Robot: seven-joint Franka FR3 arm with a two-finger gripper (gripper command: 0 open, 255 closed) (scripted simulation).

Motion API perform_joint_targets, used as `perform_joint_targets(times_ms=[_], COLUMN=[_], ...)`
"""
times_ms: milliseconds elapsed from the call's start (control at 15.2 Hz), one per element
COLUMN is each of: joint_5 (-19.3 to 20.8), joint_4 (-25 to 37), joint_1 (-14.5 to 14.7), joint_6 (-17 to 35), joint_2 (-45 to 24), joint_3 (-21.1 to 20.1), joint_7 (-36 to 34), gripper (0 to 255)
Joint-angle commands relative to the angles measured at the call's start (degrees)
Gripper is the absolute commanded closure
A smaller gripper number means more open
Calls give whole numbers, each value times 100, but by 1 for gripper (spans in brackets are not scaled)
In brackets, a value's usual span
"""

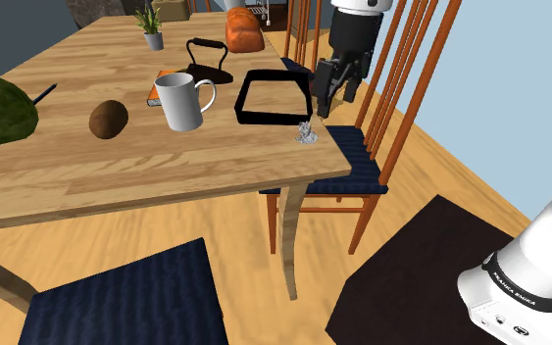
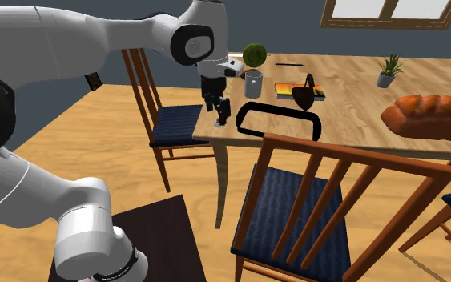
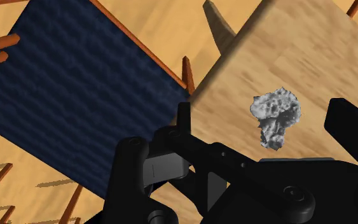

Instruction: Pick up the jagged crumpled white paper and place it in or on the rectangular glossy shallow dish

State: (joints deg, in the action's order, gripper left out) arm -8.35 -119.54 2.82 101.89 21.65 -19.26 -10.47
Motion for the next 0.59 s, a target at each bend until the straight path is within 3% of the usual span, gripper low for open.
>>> perform_joint_targets(times_ms=[0, 132, 528], joint_5=[76, 172, 171], joint_4=[259, 489, 75], joint_1=[11, 22, 38], joint_6=[156, 244, 706], joint_2=[-408, -728, -778], joint_3=[-219, -366, -404], joint_7=[-293, -509, -514], gripper=[0, 0, 0])
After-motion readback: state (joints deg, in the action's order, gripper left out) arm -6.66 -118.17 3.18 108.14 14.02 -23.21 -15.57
